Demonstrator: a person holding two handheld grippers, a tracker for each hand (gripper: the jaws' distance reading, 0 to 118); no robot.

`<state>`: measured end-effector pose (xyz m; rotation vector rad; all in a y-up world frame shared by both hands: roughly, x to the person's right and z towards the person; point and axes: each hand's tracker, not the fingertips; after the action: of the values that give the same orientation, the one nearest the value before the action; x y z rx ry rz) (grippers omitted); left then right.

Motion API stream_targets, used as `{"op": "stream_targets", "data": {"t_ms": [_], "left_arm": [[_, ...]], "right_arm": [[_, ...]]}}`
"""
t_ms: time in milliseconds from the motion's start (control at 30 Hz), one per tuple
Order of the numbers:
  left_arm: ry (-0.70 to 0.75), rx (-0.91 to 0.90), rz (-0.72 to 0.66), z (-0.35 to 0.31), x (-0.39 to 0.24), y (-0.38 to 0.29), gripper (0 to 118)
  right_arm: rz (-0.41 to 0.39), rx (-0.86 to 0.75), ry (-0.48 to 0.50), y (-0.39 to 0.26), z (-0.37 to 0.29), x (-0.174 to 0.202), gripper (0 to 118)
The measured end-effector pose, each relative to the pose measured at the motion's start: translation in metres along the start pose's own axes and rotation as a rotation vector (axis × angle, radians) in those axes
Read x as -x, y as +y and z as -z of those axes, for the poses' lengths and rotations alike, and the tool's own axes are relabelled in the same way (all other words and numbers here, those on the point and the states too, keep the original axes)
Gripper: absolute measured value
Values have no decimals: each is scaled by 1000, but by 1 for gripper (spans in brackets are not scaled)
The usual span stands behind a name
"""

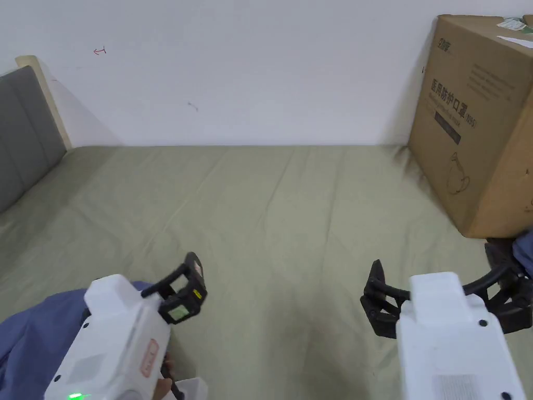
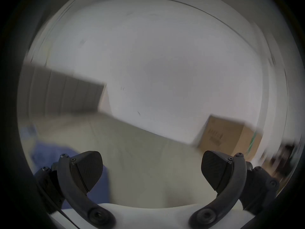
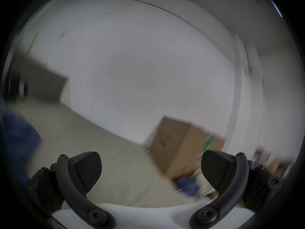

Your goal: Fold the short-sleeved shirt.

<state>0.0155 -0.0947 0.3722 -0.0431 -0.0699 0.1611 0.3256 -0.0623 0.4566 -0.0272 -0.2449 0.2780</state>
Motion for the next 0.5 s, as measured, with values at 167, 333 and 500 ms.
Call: {"op": "stream_targets", "data": {"t_ms": [167,333,500], "left_arm": [[4,-27,301,-3,-23,-18,118],[8,-16,312,-1,-26,-20,118],[33,-3,256,2,-19,-21,118]], "right_arm": [[320,131,78,-15,9,-19,118],[260,137,59,-20,15,-19,118],[248,134,65,-19,13,-18,117]]}}
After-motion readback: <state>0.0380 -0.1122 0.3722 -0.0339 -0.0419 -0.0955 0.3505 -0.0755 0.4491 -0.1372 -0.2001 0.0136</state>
